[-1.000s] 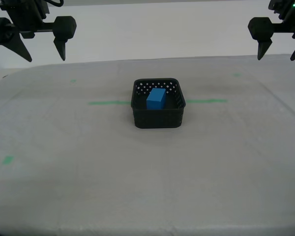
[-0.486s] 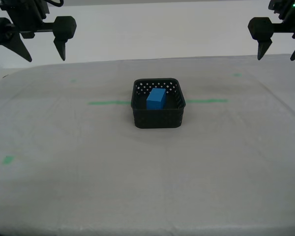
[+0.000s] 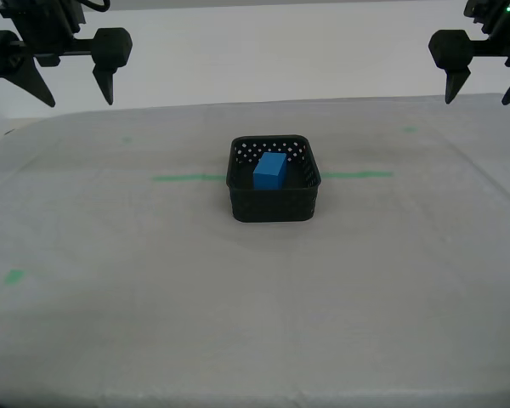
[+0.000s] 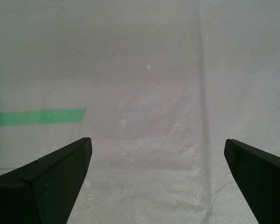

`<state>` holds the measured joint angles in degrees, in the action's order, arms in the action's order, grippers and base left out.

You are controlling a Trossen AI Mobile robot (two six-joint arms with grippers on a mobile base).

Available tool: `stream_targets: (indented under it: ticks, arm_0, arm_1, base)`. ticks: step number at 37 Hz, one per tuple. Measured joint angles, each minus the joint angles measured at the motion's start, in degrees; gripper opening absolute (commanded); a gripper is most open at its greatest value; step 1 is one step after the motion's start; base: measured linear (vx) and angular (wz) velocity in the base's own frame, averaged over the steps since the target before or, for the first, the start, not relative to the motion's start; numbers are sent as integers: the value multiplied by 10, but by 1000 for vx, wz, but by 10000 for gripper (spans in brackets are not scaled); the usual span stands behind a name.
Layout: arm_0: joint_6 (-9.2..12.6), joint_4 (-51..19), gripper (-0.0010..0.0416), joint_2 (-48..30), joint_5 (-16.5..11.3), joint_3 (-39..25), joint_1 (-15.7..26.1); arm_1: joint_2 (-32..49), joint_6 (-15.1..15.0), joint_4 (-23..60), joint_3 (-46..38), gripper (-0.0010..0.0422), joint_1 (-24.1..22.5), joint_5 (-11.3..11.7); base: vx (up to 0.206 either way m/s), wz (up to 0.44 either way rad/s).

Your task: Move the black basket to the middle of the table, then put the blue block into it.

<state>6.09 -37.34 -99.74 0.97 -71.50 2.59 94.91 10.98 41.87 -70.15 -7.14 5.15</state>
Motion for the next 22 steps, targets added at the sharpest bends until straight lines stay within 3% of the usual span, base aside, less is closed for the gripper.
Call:
stream_targets:
  ticks: [22]
  arm_0:
    - [0, 0, 398, 0, 0, 0, 0]
  arm_1:
    - [0, 0, 0, 0, 400, 0, 0]
  base:
    - [0, 0]
